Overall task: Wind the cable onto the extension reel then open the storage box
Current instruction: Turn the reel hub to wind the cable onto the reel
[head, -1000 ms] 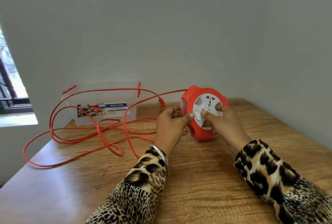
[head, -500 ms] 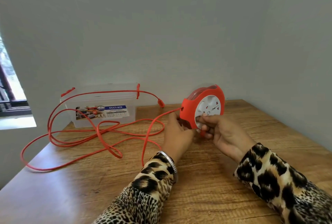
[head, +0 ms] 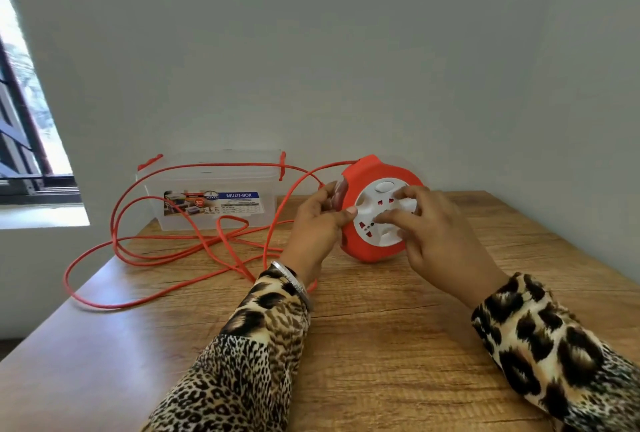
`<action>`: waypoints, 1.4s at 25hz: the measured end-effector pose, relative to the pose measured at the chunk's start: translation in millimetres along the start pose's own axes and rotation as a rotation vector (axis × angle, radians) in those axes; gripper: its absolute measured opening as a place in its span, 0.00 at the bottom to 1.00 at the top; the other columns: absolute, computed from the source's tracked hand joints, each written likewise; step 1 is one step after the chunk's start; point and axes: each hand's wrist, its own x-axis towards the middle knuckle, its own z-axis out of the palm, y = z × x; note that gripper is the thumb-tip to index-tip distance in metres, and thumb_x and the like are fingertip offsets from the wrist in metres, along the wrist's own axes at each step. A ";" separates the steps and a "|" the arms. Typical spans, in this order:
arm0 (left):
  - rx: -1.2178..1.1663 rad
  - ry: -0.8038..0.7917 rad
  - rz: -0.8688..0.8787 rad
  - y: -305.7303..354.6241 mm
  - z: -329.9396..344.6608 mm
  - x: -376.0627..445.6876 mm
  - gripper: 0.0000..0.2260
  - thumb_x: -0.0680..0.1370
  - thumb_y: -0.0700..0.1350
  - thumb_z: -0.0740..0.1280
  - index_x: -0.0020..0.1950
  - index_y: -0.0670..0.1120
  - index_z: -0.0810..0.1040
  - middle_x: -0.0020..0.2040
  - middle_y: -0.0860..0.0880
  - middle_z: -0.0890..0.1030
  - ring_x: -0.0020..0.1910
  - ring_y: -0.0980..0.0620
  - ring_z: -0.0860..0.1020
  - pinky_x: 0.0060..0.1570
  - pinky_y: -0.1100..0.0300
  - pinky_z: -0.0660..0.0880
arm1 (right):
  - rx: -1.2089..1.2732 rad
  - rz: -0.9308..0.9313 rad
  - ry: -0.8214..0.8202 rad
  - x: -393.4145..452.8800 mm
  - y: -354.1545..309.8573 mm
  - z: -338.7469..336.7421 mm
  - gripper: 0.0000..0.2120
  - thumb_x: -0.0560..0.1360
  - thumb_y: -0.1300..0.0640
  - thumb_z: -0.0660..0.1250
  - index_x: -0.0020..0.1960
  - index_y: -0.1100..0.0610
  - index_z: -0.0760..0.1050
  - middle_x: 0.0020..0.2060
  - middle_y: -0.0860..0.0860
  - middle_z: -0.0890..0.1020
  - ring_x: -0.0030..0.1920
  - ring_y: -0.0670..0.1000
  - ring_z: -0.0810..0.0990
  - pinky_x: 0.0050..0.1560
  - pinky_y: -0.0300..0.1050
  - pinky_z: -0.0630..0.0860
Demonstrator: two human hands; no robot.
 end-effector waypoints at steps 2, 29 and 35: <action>-0.007 -0.010 -0.029 1.0 -3.5 1.2 0.20 0.77 0.37 0.67 0.66 0.53 0.75 0.54 0.52 0.83 0.49 0.54 0.82 0.35 0.65 0.77 | -0.169 -0.022 -0.058 -1.2 -3.0 6.9 0.27 0.66 0.66 0.70 0.61 0.45 0.76 0.62 0.57 0.74 0.56 0.58 0.74 0.51 0.55 0.72; 0.087 -0.001 -0.051 -16.7 33.9 -13.5 0.20 0.72 0.34 0.72 0.61 0.44 0.69 0.47 0.49 0.79 0.49 0.44 0.82 0.47 0.46 0.80 | 1.303 1.037 -0.194 11.5 -11.3 0.3 0.14 0.78 0.54 0.63 0.62 0.57 0.70 0.44 0.53 0.81 0.28 0.46 0.74 0.25 0.37 0.67; 0.092 0.061 -0.008 -21.5 26.6 -6.7 0.21 0.72 0.36 0.72 0.62 0.46 0.71 0.57 0.45 0.79 0.52 0.45 0.81 0.40 0.55 0.80 | 1.409 1.046 -0.225 7.5 -7.0 -5.0 0.11 0.79 0.58 0.60 0.55 0.63 0.77 0.44 0.57 0.85 0.31 0.47 0.77 0.30 0.39 0.68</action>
